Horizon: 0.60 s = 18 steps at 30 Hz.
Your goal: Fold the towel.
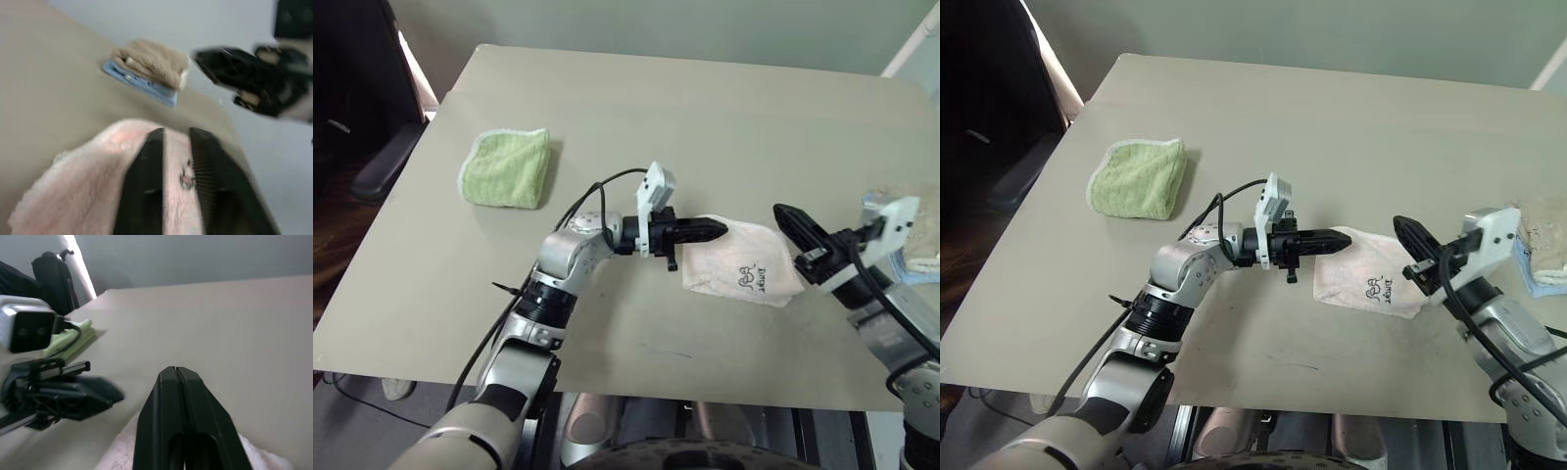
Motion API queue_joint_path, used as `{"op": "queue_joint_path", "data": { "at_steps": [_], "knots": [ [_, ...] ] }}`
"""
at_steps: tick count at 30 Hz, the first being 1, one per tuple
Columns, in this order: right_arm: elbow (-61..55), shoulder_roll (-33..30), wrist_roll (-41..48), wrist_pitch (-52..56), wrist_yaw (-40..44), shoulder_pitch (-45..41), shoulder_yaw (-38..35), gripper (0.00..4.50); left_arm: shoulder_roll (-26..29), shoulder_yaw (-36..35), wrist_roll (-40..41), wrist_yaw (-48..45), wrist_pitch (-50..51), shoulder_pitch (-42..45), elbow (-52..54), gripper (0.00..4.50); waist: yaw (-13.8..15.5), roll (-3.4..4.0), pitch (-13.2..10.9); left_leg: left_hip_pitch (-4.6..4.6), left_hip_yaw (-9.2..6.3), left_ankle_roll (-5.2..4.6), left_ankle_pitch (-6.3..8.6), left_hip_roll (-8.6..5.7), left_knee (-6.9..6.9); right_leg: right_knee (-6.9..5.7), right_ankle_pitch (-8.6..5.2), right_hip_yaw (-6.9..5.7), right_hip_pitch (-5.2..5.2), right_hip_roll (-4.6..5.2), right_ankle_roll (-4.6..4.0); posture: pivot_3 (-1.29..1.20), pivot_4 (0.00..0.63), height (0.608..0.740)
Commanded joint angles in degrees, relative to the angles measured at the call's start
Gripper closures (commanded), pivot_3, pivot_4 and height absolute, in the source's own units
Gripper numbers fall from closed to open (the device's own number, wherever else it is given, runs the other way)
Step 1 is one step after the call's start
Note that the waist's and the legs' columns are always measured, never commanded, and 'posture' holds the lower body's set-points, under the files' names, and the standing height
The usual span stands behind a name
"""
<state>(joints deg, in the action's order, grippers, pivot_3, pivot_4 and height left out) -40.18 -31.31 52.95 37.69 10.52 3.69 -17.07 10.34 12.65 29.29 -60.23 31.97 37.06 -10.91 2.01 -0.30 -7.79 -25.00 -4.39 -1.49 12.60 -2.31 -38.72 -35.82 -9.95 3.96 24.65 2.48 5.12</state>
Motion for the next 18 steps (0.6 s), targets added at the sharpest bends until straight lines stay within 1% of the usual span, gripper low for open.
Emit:
{"op": "queue_joint_path", "data": {
  "at_steps": [1,3,7,10,13,14,16,18],
  "knots": [
    [1.94,1.11,-4.02,-2.09,1.13,-2.53,3.06,4.5,-2.63,1.36,-2.25,-2.39,-6.78,0.6,-1.81,4.48,0.08,0.0,0.0,0.0,-0.01,-0.02,0.0,0.01,-0.01,-0.01,0.02,-0.01,-0.01,0.0,-0.02,0.0,0.15,0.728],
    [3.44,1.8,-6.01,-2.85,1.87,-3.02,4.59,4.5,-3.46,2.53,-3.84,-3.42,-8.8,0.85,-3.51,4.48,0.12,0.01,0.01,-0.01,-0.03,-0.13,0.04,0.01,-0.01,-0.01,0.06,-0.01,-0.01,0.01,-0.05,0.0,0.15,0.728],
    [9.03,3.9,-11.62,-5.54,2.85,-3.43,7.48,4.5,-6.68,3.09,-7.53,-3.21,-16.26,1.98,-9.67,4.48,0.04,0.02,0.01,0.0,-0.01,-0.18,0.08,0.02,-0.04,0.0,0.15,-0.03,0.0,0.03,-0.09,0.0,0.15,0.728],
    [13.82,7.89,-14.12,-8.25,2.33,-2.92,7.97,4.5,-8.12,3.98,-9.74,-3.22,-18.41,1.41,-13.5,4.48,-0.02,0.04,0.01,0.01,-0.01,-0.18,0.08,0.06,-0.05,-0.01,0.19,-0.08,0.01,0.04,-0.12,0.0,0.15,0.728],
    [21.73,12.14,-19.79,-13.58,1.49,-1.72,8.43,4.5,-6.88,8.28,-15.27,-5.27,-21.79,-0.27,-18.71,4.48,-0.05,0.12,0.05,0.03,-0.03,-0.18,0.08,0.09,-0.06,-0.02,0.21,-0.15,0.0,0.04,-0.15,0.0,0.15,0.728],
    [23.89,12.93,-21.68,-14.84,1.53,-1.22,8.82,4.5,-5.81,9.96,-16.71,-6.23,-20.51,-0.74,-19.15,4.48,-0.05,0.17,0.05,0.04,-0.05,-0.19,0.1,0.09,-0.08,-0.01,0.23,-0.16,-0.01,0.03,-0.19,0.0,0.15,0.728],
    [26.96,13.81,-24.75,-16.99,2.45,0.19,10.02,4.5,-3.21,13.09,-18.06,-9.25,-15.59,-1.87,-17.55,4.48,-0.1,0.2,0.07,0.02,-0.05,-0.17,0.16,0.09,-0.1,0.0,0.52,-0.15,0.02,0.04,-0.68,0.0,0.15,0.728],
    [28.14,14.45,-25.45,-18.08,3.83,1.45,10.54,4.5,-2.45,13.33,-17.7,-9.72,-12.3,-2.51,-16.39,4.48,-0.18,0.24,0.46,0.07,-0.1,-0.15,0.23,0.1,-0.12,0.03,0.49,-0.22,-0.07,0.03,-0.76,0.0,0.15,0.728]
  ]
}}
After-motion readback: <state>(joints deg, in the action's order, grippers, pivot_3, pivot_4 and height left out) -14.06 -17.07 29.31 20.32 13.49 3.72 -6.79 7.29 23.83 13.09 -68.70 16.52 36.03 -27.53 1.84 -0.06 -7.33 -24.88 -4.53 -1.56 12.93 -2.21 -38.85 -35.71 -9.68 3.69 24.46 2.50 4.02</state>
